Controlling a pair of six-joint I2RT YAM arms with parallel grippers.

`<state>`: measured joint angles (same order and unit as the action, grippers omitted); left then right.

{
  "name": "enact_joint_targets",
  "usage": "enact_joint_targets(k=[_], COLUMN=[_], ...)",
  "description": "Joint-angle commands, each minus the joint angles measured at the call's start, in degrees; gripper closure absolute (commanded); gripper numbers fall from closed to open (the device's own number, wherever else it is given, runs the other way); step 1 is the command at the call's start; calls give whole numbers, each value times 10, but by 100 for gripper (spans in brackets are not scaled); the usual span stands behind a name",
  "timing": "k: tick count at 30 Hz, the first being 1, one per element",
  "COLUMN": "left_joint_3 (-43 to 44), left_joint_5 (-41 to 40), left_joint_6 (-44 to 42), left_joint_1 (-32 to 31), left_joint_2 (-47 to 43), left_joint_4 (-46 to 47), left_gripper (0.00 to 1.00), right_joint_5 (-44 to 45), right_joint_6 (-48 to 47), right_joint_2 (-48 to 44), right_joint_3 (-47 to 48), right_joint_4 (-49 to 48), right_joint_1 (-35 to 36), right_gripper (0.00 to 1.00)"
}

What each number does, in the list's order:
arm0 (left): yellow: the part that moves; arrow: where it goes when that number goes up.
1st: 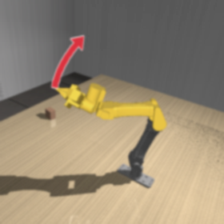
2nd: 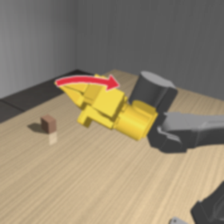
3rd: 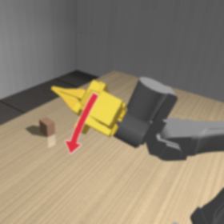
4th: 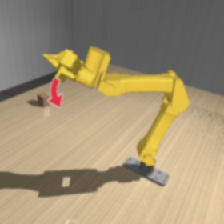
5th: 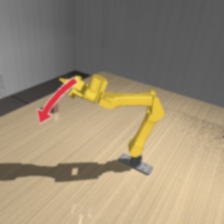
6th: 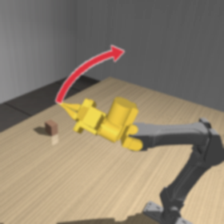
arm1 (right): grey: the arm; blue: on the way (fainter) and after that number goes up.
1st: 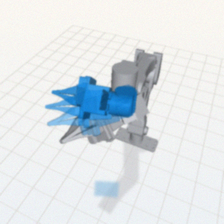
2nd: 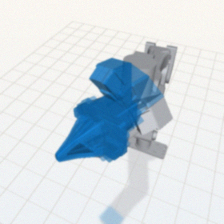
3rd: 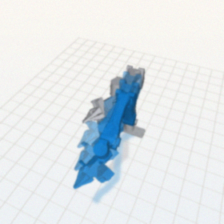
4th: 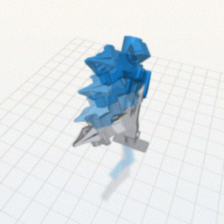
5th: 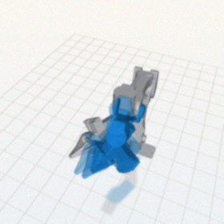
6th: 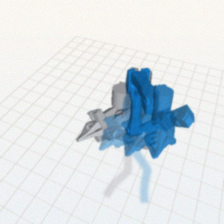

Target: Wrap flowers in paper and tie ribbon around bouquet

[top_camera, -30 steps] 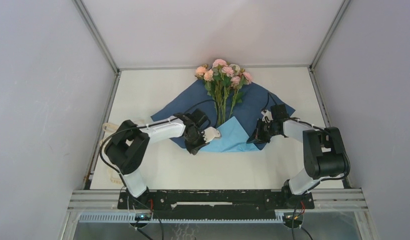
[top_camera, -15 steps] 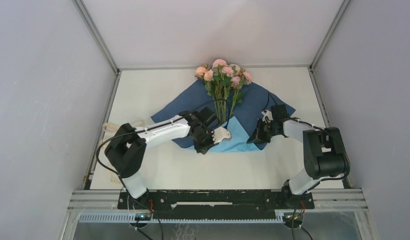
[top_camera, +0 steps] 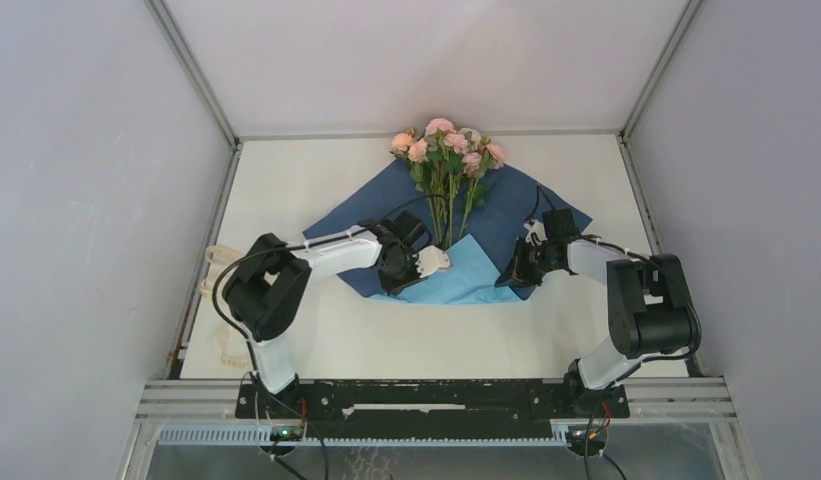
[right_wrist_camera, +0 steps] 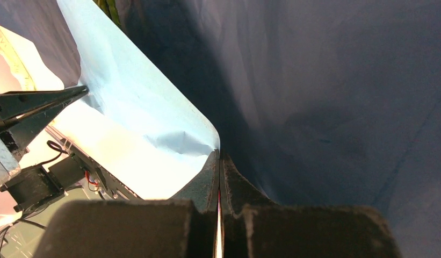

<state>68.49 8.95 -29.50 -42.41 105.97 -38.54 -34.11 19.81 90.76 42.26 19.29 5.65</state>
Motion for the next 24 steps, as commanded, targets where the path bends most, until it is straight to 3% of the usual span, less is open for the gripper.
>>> enact_joint_targets(k=[1,10,17,20,24], left_joint_3=[-63,-135,-144,-114,-1], left_joint_5=[-9,-74,-82,-54,11], left_joint_6=[-15,-10,-2,-16,-26], left_joint_1=[-13,-23,29,20,-34], left_joint_2=[-29,-67,-84,-112,-126], left_joint_4=[-33,-20,-32,-91,-184], left_gripper=[99,100,100,100,96], right_joint_5=[2,6,8,2,1], right_joint_6=[-9,-8,-9,-7,-6], right_joint_2=[-6,-8,-13,-9,-7], right_joint_3=[-2,-2,-2,-2,-2], right_joint_4=[-8,-3,2,-2,-3], right_joint_1=[-5,-8,-9,-9,-5], right_gripper=[100,100,100,100,100])
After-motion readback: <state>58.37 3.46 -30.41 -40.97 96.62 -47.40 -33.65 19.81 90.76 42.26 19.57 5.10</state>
